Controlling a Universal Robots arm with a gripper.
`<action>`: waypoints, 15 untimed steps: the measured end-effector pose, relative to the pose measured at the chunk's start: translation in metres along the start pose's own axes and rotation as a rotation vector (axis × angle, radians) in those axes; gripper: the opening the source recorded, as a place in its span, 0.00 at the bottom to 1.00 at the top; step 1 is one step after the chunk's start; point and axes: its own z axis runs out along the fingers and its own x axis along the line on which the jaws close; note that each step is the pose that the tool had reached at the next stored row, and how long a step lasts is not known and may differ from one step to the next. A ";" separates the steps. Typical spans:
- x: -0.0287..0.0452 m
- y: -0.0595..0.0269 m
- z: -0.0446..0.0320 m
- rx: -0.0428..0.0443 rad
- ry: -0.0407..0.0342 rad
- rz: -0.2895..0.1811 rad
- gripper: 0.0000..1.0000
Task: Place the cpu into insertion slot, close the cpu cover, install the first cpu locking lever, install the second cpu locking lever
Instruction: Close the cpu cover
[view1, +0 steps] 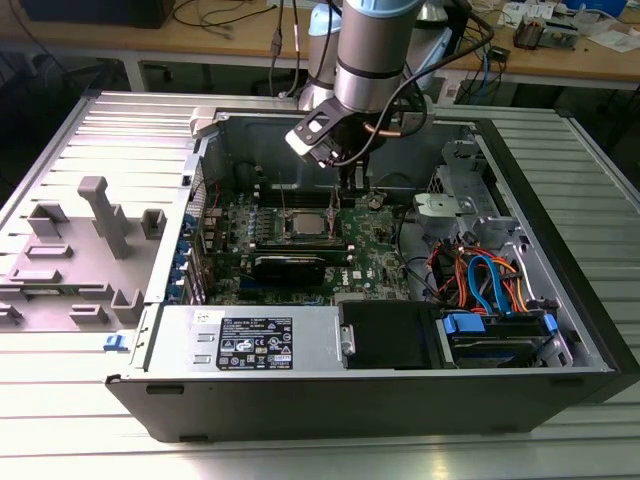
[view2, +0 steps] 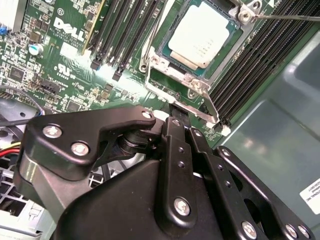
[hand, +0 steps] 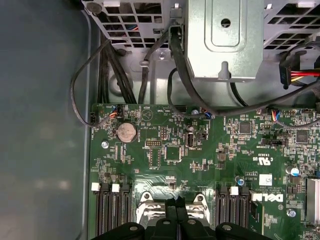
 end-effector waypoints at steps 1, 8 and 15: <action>0.0000 -0.0009 0.0000 0.0000 0.0000 0.000 0.11; 0.0001 -0.0053 0.0000 0.0000 0.0000 0.000 0.11; 0.0001 -0.0063 0.0000 0.0000 0.0000 0.000 0.11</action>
